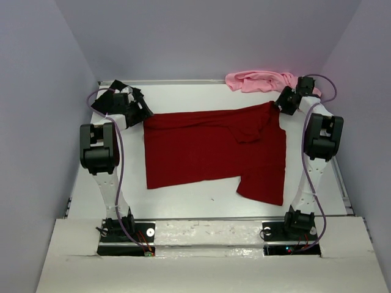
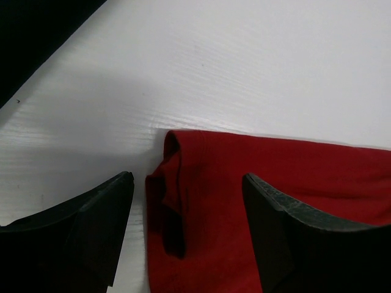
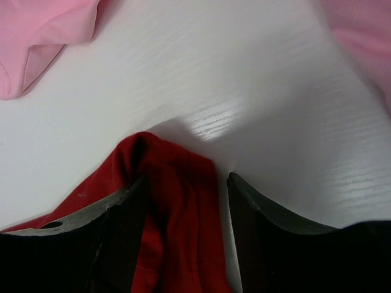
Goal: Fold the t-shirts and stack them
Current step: Fold the tshirt
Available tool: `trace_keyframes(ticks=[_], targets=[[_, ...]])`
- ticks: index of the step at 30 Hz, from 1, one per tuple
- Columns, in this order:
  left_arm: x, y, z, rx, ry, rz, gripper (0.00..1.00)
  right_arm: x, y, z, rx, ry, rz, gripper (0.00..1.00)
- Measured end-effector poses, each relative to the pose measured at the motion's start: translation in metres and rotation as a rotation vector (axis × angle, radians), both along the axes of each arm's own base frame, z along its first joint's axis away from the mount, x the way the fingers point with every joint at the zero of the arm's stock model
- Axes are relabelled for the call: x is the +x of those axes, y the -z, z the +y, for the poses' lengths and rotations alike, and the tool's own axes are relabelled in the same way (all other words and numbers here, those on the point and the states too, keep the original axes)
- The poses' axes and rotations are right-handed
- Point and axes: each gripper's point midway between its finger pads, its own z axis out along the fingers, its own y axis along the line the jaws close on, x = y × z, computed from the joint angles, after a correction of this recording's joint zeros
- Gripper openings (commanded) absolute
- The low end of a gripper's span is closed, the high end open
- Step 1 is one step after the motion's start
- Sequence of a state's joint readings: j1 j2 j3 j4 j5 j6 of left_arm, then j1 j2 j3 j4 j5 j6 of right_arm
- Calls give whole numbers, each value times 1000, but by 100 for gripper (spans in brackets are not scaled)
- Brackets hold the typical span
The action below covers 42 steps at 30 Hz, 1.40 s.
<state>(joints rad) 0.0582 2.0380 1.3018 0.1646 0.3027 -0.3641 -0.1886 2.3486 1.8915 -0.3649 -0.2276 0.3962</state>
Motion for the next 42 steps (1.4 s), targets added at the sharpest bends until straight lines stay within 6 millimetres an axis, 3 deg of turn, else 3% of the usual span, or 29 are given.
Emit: trace_keyframes(ticks=[5,11,14,15,16,20,26,31,37,42], targets=[[1,-2,-3,-12,15,-11,81,-8,-6,1,-1,2,3,59],[2,-3,-5,-18,24,-18,80,-9,-49,-14,-90,53,-57,57],[1,-4,-6,-22,28,-18,75,-9,-79,-19,-121,65,-108,55],[1,-4,-6,-24,29,-18,64,-9,-87,-19,-124,67,-123,54],[1,-4,-6,-24,30,-18,62,-9,-93,-18,-125,65,-134,54],[0,-3,-6,-24,24,-10,61,-8,-102,-9,-101,34,-152,54],[-3,2,-3,-15,11,13,58,-5,-92,11,-44,-23,-134,50],[-4,3,-2,-11,2,18,32,-3,-65,25,0,-60,-88,48],[-5,4,-1,-6,-1,26,28,-6,-34,36,42,-85,-25,47],[-5,4,0,-5,-2,28,27,-8,-20,40,54,-94,4,44]])
